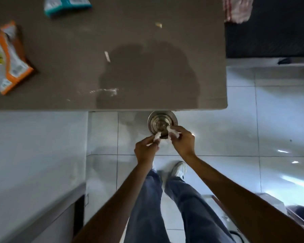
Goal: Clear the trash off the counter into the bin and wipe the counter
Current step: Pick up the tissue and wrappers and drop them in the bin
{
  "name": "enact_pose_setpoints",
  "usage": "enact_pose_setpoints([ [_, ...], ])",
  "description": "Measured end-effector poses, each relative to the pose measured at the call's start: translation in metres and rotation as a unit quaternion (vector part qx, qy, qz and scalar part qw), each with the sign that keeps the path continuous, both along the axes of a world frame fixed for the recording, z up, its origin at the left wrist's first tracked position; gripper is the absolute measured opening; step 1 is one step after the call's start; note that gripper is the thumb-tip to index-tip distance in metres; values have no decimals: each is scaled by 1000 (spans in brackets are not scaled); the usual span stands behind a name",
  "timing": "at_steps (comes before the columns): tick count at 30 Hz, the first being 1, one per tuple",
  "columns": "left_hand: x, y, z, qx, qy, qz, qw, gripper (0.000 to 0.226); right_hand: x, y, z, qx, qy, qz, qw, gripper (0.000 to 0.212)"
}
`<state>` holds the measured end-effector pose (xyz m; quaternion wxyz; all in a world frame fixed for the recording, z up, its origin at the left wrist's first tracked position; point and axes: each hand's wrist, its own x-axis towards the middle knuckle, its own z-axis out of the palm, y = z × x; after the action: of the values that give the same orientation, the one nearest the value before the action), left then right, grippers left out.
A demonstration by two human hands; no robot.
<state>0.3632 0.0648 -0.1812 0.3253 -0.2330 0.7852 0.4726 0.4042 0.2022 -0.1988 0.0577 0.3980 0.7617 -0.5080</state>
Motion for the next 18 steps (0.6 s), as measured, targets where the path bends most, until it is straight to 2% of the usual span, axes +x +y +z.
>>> enact_pose_setpoints([
  [3,-25,33,-119,-10,-111,67,991,32,-22,11,-107,-116,-88,-154,977,29],
  [6,-48,60,-216,29,-201,97,974,54,-36,20,-198,-211,-128,-193,950,36],
  [8,-57,73,-250,86,-245,85,962,54,-42,27,-234,-264,-131,-166,941,40],
  [10,-58,77,-254,98,-261,64,958,49,-43,34,-240,-322,-135,-221,911,41],
  [12,-47,72,-224,53,-221,29,973,48,-30,33,-215,-334,-149,-238,900,39],
  [14,-27,58,-172,-10,-127,-54,990,45,-14,26,-164,-308,-171,-187,917,38],
  [16,-3,44,-112,-51,-9,-172,984,46,4,15,-104,-168,-152,-35,973,43],
  [17,8,37,-79,-63,51,-225,971,50,14,9,-73,-83,-97,56,990,45],
  [18,19,29,-47,-83,109,-275,952,54,23,4,-43,-3,-25,130,991,48],
])
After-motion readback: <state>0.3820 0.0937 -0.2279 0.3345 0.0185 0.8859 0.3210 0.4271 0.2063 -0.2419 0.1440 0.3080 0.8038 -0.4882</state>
